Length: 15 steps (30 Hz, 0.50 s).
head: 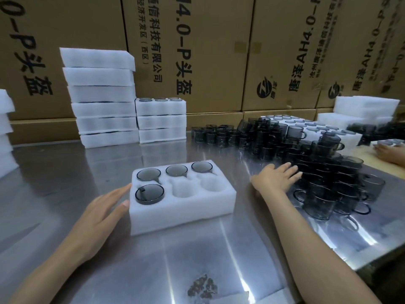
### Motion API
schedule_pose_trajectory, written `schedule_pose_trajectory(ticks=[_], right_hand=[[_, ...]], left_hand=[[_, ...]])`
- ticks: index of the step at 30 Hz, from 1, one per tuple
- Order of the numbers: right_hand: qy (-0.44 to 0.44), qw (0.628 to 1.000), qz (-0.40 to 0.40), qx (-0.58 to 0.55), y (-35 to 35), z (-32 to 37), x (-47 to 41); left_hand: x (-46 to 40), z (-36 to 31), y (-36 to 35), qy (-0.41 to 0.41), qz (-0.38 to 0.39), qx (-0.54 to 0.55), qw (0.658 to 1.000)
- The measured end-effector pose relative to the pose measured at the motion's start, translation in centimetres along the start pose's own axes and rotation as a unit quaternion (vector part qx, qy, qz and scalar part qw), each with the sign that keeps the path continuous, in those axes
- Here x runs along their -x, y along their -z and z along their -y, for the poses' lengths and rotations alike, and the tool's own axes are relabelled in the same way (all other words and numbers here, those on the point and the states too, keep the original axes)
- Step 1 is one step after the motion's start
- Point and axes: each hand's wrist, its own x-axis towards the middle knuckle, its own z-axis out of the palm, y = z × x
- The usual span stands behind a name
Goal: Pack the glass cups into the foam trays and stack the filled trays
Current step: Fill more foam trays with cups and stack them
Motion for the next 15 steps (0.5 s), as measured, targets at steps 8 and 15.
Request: schedule_pose_trajectory(ticks=[8, 15], right_hand=[[0.165, 0.981, -0.082, -0.062, 0.5, 1.6, 2.1], [0.311, 0.927, -0.022, -0.209, 0.8, 2.4, 3.1]], left_hand=[[0.1, 0.1, -0.2, 0.009, -0.005, -0.011, 1.000], [0.2, -0.7, -0.2, 0.006, -0.003, -0.016, 1.000]])
